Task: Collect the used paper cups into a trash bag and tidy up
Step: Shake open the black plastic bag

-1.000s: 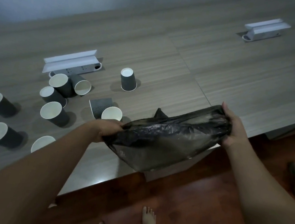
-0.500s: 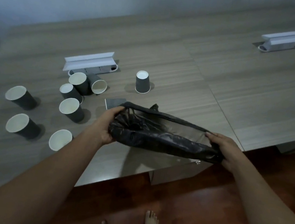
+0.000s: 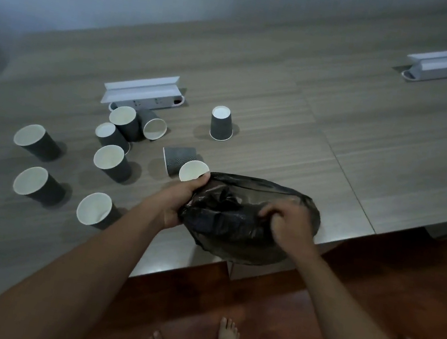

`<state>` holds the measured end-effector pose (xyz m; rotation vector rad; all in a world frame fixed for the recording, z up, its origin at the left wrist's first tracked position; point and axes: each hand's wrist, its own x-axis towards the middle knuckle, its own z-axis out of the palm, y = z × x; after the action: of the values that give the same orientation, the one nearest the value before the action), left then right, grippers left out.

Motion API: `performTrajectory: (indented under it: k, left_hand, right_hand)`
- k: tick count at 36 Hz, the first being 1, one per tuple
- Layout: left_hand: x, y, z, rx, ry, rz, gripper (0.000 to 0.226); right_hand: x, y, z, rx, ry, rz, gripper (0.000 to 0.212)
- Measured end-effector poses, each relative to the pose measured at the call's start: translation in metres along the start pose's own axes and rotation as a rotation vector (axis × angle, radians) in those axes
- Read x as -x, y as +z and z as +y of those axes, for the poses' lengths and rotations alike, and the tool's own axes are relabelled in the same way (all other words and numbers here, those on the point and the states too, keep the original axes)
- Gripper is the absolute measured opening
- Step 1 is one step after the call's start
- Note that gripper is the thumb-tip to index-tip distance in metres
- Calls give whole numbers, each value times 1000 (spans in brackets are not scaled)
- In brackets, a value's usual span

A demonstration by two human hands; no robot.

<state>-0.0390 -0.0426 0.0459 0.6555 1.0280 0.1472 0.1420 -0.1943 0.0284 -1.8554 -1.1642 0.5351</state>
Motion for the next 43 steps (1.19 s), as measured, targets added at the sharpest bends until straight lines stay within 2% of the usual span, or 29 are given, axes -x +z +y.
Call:
performTrajectory:
  k: [3, 6, 8, 12, 14, 19, 21, 23, 25, 28, 30, 32, 34, 36, 39, 41, 43]
  left_hand:
    - [2, -2, -6, 6, -36, -22, 43]
    - [10, -9, -13, 27, -66, -52, 45]
    - [19, -18, -17, 69, -87, -105, 45]
    - [40, -50, -23, 201, -87, -204, 48]
    - [51, -65, -25, 227, -87, -231, 50]
    - [71, -92, -28, 267, -66, -189, 53]
    - [77, -98, -28, 292, -37, -164, 55]
    - [82, -101, -27, 302, 15, -152, 58]
    - [86, -105, -25, 318, 82, -135, 61]
    - [100, -110, -20, 330, 176, -193, 56]
    - [111, -121, -22, 341, 231, -261, 47]
    - [123, -130, -28, 371, 296, -351, 45]
    - [135, -146, -36, 403, 352, -375, 52]
    - [145, -166, -46, 375, 315, -293, 59]
    - [159, -194, -58, 319, 312, -191, 32]
    - [170, -214, -66, 292, 343, -85, 34]
    - [178, -231, -73, 297, 359, 40, 35]
  right_hand:
    - [-8, 31, 2, -161, 330, -374, 44]
    - [-13, 51, 12, -137, 405, -551, 32]
    - [-18, 57, 18, -51, 450, -558, 38]
    - [-28, 57, 32, 8, 694, -530, 50]
    - [-33, 55, 41, 29, 713, -523, 52]
    - [-46, 54, 29, -95, 709, -426, 49]
    - [-50, 56, 28, -130, 676, -439, 45]
    - [-48, 60, 28, -161, 757, -480, 34]
    - [-45, 63, 25, -140, 820, -523, 42]
    - [-42, 68, 31, -70, 790, -611, 48]
    - [-37, 75, 28, -56, 789, -738, 47]
    - [-32, 81, 20, -41, 767, -942, 51]
    - [-26, 91, 8, 8, 696, -1173, 58]
    - [-21, 100, -5, 105, 578, -1348, 64]
    - [-14, 116, -24, 277, 338, -1517, 55]
    - [-6, 134, -34, 284, 317, -1592, 58]
    - [0, 149, -46, 295, 287, -1620, 70]
